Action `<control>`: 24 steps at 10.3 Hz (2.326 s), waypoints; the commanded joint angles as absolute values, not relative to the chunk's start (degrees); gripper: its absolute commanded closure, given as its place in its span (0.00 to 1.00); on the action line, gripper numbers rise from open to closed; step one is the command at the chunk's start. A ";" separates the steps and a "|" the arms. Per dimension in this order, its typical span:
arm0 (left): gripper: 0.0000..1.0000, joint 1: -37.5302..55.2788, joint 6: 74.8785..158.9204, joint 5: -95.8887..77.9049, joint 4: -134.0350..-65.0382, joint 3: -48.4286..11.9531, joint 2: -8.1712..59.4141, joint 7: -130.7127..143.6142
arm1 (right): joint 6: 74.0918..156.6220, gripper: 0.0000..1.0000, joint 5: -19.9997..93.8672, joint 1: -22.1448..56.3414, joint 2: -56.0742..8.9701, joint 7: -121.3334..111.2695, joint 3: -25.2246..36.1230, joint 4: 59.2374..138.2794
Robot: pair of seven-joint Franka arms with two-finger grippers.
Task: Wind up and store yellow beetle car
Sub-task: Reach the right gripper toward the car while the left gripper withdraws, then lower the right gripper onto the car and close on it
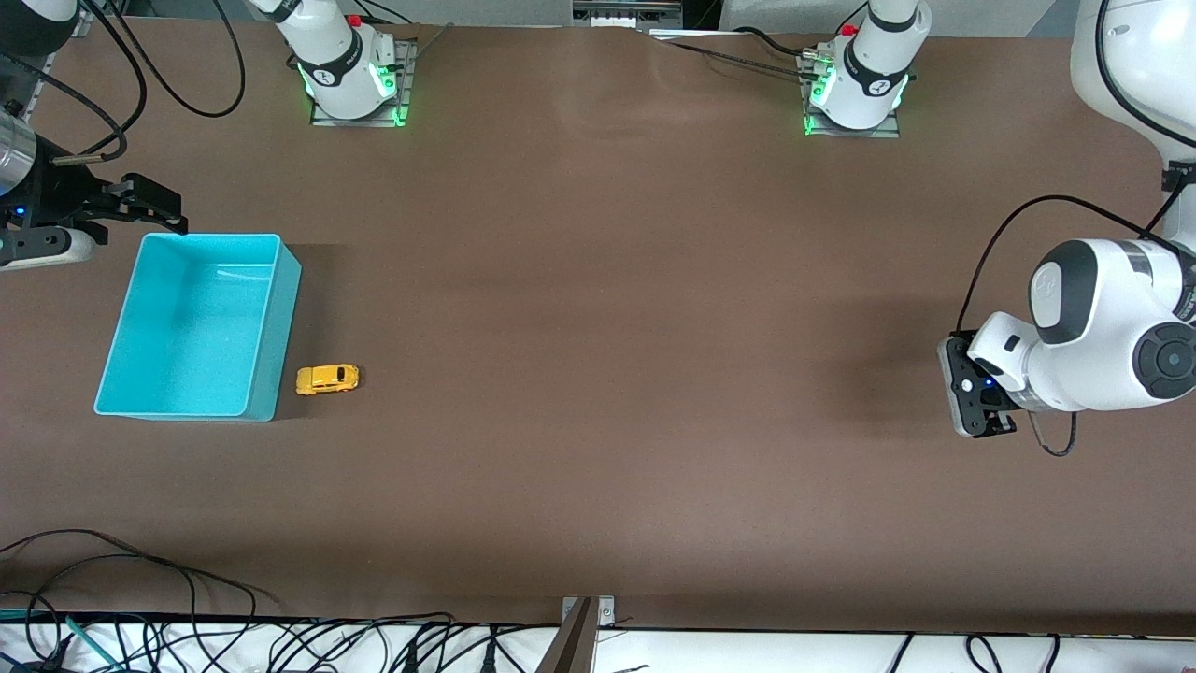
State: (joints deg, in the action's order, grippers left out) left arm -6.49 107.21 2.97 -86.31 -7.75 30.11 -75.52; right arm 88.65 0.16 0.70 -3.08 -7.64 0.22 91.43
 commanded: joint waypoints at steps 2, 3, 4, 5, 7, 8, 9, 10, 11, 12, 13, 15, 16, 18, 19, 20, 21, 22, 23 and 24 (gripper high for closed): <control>0.00 -2.39 98.55 1.85 -86.40 -7.47 21.56 -60.09 | 90.87 0.00 0.53 0.79 -6.23 -8.70 -0.26 90.80; 0.00 -0.81 96.35 1.76 -86.40 -7.21 19.10 -53.85 | 92.18 0.00 0.53 0.88 -7.46 -8.70 -0.44 90.79; 0.00 1.82 95.81 1.76 -87.09 -6.51 16.20 -49.18 | 92.89 0.00 0.53 1.23 -8.51 -8.79 -0.44 90.18; 0.00 2.89 95.02 1.84 -87.19 -6.42 14.00 -44.61 | 95.51 0.00 0.44 2.19 -9.13 -8.79 -0.44 91.31; 0.00 4.48 94.83 2.29 -88.32 -4.76 9.08 -38.60 | 99.39 0.00 0.53 2.20 -10.89 -15.16 -2.18 93.95; 0.00 5.87 94.83 1.85 -89.81 -1.61 6.36 -37.19 | 102.80 0.00 0.61 1.94 -10.72 -19.47 -2.55 96.91; 0.00 6.67 95.18 -0.94 -92.35 1.90 3.89 -35.44 | 106.57 0.00 0.62 1.32 -10.72 -26.21 -2.64 99.99; 0.00 6.94 95.10 -4.01 -93.85 4.54 1.26 -34.38 | 111.31 0.00 0.62 0.27 -10.98 -34.54 -3.33 103.24; 0.00 7.03 95.18 -3.87 -95.96 4.83 -0.68 -33.23 | 115.45 0.00 0.62 -0.95 -11.60 -41.76 -4.56 105.79; 0.00 6.60 95.19 -3.26 -97.19 5.79 -1.40 -33.40 | 117.75 0.00 0.53 -2.10 -13.52 -48.54 -5.53 106.26; 0.00 6.59 98.84 -2.47 -97.82 7.89 -1.75 -33.49 | 119.95 0.00 0.44 -2.89 -15.62 -54.52 -5.97 106.26; 0.00 6.50 100.02 -2.37 -101.68 8.09 -2.02 -32.97 | 124.17 0.00 0.53 -3.86 -19.32 -63.68 -7.55 106.35; 0.00 6.42 99.85 -2.46 -101.52 8.09 -2.63 -32.09 | 127.06 0.00 0.53 -4.22 -21.42 -67.90 -8.43 106.52; 0.00 7.11 97.04 -2.37 -100.20 7.47 -2.64 -22.03 | 135.74 0.00 0.44 -4.39 -24.33 -72.23 -9.14 110.02; 0.00 6.42 96.34 -2.20 -99.85 4.43 -2.46 -19.10 | 139.62 0.00 0.53 -4.48 -26.87 -75.55 -9.23 110.47; 0.00 3.20 95.46 -0.72 -98.71 0.22 -2.29 -16.98 | 142.01 0.00 0.44 -5.18 -28.72 -77.67 -9.14 110.48; 0.00 1.42 94.75 -0.27 -98.53 -3.39 -2.46 -14.61 | 143.95 0.00 0.44 -5.27 -30.13 -78.74 -9.14 110.48; 0.00 0.80 94.40 -0.70 -98.53 -4.04 -2.46 -11.63 | 145.44 0.00 0.53 -5.27 -31.19 -79.88 -9.14 110.57; 0.00 -0.69 94.05 -1.14 -98.53 -3.96 -2.37 -11.51 | 146.07 0.00 0.61 -5.27 -32.16 -80.85 -9.23 110.74; 0.00 -0.79 93.87 -1.06 -98.53 -3.96 -2.37 -11.43 | 147.73 0.00 0.62 -5.27 -32.52 -80.95 -9.23 112.05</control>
